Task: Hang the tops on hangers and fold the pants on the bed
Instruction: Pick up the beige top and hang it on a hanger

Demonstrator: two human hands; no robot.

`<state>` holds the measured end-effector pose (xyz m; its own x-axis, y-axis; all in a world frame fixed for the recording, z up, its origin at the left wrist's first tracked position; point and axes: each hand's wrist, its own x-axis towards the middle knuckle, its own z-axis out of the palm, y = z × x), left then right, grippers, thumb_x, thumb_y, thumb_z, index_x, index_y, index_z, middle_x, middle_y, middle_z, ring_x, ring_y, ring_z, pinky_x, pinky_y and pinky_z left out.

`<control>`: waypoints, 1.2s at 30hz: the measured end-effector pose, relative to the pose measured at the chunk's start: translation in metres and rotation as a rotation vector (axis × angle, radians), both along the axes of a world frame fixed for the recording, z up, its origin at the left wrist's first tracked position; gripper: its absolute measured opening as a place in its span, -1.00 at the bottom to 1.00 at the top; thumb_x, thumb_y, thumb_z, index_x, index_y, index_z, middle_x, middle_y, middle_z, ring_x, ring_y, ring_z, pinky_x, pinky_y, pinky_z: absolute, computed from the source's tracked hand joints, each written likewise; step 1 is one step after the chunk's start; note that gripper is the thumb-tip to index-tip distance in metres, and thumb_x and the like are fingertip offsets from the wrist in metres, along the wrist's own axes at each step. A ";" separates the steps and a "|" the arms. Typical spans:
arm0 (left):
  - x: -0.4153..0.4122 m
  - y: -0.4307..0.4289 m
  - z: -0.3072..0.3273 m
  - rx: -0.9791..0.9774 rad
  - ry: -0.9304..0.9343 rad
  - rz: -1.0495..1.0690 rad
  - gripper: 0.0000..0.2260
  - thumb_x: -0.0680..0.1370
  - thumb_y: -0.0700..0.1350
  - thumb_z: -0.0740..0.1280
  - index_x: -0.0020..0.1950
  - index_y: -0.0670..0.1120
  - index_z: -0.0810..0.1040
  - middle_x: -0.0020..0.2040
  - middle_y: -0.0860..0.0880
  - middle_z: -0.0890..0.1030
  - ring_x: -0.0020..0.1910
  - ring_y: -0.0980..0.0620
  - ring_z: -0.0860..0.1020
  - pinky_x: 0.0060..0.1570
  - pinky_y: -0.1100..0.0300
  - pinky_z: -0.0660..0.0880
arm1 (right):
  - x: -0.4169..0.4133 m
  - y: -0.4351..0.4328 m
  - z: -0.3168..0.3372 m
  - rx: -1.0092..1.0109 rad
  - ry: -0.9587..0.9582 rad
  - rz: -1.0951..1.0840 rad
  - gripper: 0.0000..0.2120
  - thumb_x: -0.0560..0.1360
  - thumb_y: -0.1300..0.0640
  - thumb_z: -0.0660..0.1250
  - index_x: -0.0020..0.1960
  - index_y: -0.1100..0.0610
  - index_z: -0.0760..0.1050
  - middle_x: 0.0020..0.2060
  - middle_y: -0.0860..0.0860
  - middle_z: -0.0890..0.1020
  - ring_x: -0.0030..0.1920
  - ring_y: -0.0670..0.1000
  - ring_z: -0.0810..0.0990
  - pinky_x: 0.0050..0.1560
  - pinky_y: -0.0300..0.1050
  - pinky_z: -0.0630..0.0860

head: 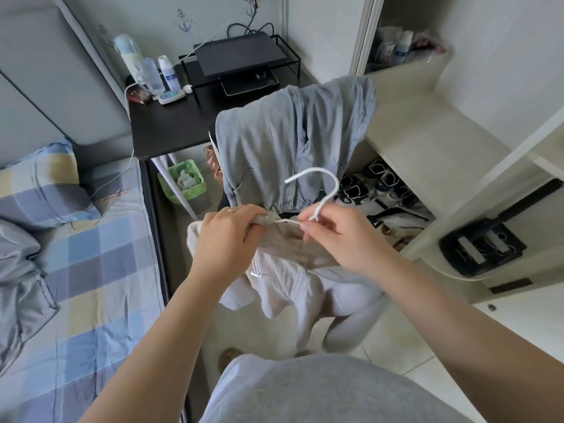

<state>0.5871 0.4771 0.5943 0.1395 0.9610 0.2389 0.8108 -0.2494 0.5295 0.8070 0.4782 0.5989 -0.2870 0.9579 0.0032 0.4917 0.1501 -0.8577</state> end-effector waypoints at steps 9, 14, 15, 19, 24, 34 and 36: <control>-0.004 -0.010 -0.001 -0.049 -0.193 0.194 -0.87 0.63 -0.12 0.32 -0.03 0.06 0.64 -0.46 0.11 0.48 -0.45 0.09 0.40 -0.44 0.16 0.29 | 0.040 0.001 -0.066 -0.061 -0.081 -0.663 -0.42 0.43 -0.03 0.51 0.34 0.15 0.41 0.26 0.05 0.50 0.28 0.06 0.45 0.26 -0.08 0.35; -0.001 -0.012 0.000 -0.138 -0.242 0.080 -0.86 0.64 -0.10 0.31 -0.03 0.04 0.66 -0.44 -0.03 0.50 -0.47 0.07 0.34 -0.43 0.10 0.31 | 0.042 0.024 -0.070 -0.287 0.140 -0.649 -0.76 0.49 -0.08 0.45 0.02 -0.09 0.42 -0.10 -0.22 0.62 -0.13 -0.39 0.58 -0.26 -0.52 0.37; -0.001 -0.012 -0.001 -0.153 -0.251 0.068 -0.85 0.64 -0.09 0.30 -0.02 0.04 0.66 -0.43 -0.06 0.51 -0.47 0.08 0.32 -0.43 0.09 0.31 | 0.042 0.028 -0.068 -0.266 0.165 -0.661 -0.75 0.49 -0.06 0.45 0.04 -0.08 0.42 -0.11 -0.22 0.63 -0.18 -0.44 0.56 -0.26 -0.53 0.37; -0.003 -0.012 -0.003 -0.180 -0.269 0.047 -0.87 0.62 -0.08 0.33 -0.04 0.07 0.67 -0.42 -0.08 0.52 -0.47 0.08 0.32 -0.41 0.14 0.29 | 0.042 0.040 -0.060 -0.301 0.422 -0.713 -0.40 0.47 -0.06 0.44 0.42 -0.03 0.26 0.09 -0.20 0.59 -0.03 -0.41 0.56 0.04 -0.25 0.43; -0.010 -0.013 -0.006 -0.199 -0.257 0.041 -0.84 0.62 -0.07 0.32 -0.11 0.10 0.65 -0.42 -0.08 0.49 -0.46 0.01 0.34 -0.43 0.15 0.30 | 0.047 0.050 -0.049 -0.449 0.541 -0.695 -0.78 0.55 0.01 0.36 0.15 0.07 0.57 0.10 0.08 0.67 0.14 0.02 0.65 0.10 -0.01 0.58; 0.014 -0.004 -0.021 -0.385 -0.115 0.104 -0.69 0.62 -0.07 0.31 -0.31 -0.10 0.44 -0.41 -0.08 0.44 -0.35 -0.09 0.40 -0.33 0.06 0.38 | 0.021 0.046 -0.016 -0.073 0.146 -0.420 -0.87 0.50 0.22 0.40 -0.06 -0.01 0.57 -0.21 -0.02 0.65 -0.28 -0.12 0.59 -0.21 -0.26 0.48; 0.018 -0.004 -0.021 -0.344 -0.141 0.127 -0.70 0.62 -0.08 0.30 -0.31 -0.10 0.45 -0.45 -0.03 0.42 -0.39 -0.09 0.38 -0.37 0.07 0.35 | 0.011 0.038 -0.005 0.006 0.156 -0.185 -0.87 0.49 0.18 0.43 -0.02 -0.03 0.59 -0.21 -0.05 0.67 -0.25 -0.15 0.62 -0.16 -0.29 0.49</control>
